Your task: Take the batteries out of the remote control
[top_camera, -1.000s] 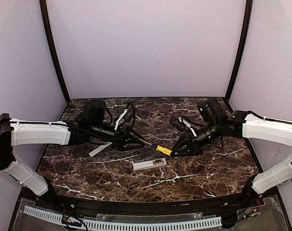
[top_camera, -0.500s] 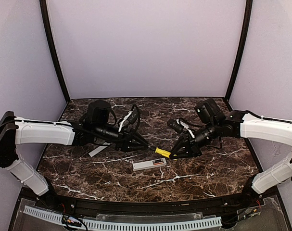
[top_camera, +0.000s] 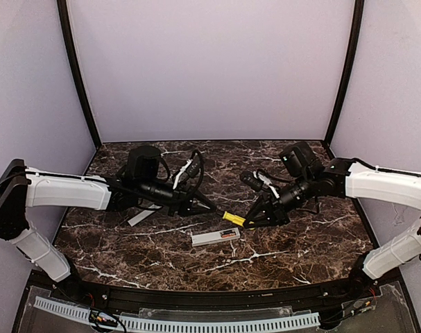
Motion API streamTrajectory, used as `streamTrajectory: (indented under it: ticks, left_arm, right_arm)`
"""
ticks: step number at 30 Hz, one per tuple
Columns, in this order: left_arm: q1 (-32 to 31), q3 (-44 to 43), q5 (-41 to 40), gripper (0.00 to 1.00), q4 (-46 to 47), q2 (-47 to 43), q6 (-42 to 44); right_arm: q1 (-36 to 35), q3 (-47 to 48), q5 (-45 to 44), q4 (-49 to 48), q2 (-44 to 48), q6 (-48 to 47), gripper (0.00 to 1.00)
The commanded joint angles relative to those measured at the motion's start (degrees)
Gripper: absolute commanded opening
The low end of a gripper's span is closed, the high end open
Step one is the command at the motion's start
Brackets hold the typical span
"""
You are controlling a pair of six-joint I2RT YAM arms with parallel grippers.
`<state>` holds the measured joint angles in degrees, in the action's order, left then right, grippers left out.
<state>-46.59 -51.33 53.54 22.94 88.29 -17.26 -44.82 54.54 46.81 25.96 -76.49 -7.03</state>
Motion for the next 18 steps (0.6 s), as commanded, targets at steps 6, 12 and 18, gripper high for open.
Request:
streamTrajectory:
  ticks: [6,12,18]
  left_arm:
    - [-0.27,1.50,-1.92,0.00,4.11,-1.30,-2.04]
    - [0.71,2.59,-2.55,0.00,8.16,-3.09,-6.11]
    - [2.65,4.80,-3.57,0.00,16.77,-5.28,-13.63]
  right_arm:
    - [-0.63,1.18,-5.74,-4.18,0.22,1.99,0.21]
    - [-0.23,-0.42,-10.15,-11.35,3.27,6.25,0.90]
    - [0.71,-6.30,-11.99,-27.07,8.36,16.77,0.93]
